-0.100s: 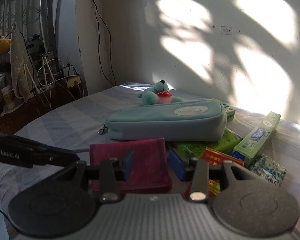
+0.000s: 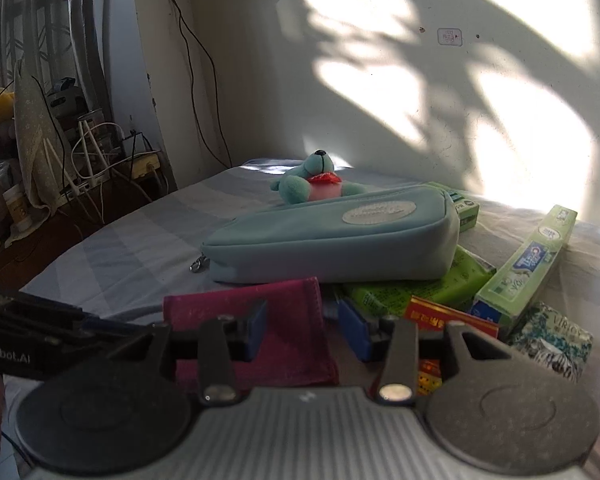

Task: Organize objects
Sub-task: 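Grasp the magenta pouch with the right gripper and drop it into the pink tin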

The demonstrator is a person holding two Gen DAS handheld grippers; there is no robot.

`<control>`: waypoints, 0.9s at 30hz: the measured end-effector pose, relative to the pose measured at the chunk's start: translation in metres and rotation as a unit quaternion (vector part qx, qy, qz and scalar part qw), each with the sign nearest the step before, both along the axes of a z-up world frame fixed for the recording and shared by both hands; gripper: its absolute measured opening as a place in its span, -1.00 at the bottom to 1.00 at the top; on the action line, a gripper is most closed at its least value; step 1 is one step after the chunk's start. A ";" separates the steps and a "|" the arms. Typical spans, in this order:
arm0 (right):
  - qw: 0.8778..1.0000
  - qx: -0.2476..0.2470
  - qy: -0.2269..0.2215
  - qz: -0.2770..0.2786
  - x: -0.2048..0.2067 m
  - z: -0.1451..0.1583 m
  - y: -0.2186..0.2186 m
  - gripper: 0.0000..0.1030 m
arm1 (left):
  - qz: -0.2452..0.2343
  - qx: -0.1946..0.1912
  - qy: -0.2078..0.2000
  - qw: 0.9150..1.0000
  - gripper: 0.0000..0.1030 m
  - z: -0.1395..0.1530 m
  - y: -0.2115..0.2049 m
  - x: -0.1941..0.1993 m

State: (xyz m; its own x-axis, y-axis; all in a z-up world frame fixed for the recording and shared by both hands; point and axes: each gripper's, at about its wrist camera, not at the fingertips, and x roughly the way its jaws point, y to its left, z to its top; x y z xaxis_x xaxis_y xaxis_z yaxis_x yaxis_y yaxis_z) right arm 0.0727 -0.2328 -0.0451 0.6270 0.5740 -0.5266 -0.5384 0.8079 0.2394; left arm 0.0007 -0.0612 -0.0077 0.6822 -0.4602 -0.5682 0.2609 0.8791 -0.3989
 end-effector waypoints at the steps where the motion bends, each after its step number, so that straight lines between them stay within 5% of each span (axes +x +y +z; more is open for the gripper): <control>1: 0.999 0.022 0.027 0.009 0.005 -0.004 -0.004 -0.16 | -0.002 0.004 0.003 1.000 -0.47 -0.002 -0.004 0.001; 7: 0.997 0.040 0.055 0.030 -0.015 -0.007 -0.009 -0.34 | 0.009 0.047 0.002 0.999 -0.48 -0.007 -0.003 -0.007; 9: 0.997 0.039 0.052 0.029 -0.029 -0.004 -0.011 -0.50 | 0.001 0.048 -0.006 0.999 -0.48 -0.005 -0.001 -0.015; 15: 0.999 0.039 0.006 -0.010 -0.074 0.007 -0.036 -0.51 | -0.051 0.095 -0.049 0.993 -0.47 0.016 -0.044 -0.036; 21: 0.987 0.053 -0.071 -0.131 -0.105 0.033 -0.117 -0.51 | -0.142 0.103 -0.096 0.980 -0.46 0.051 -0.134 -0.019; 27: 0.951 0.049 -0.132 -0.275 -0.120 0.055 -0.222 -0.51 | -0.234 0.086 -0.169 0.954 -0.37 0.074 -0.261 0.003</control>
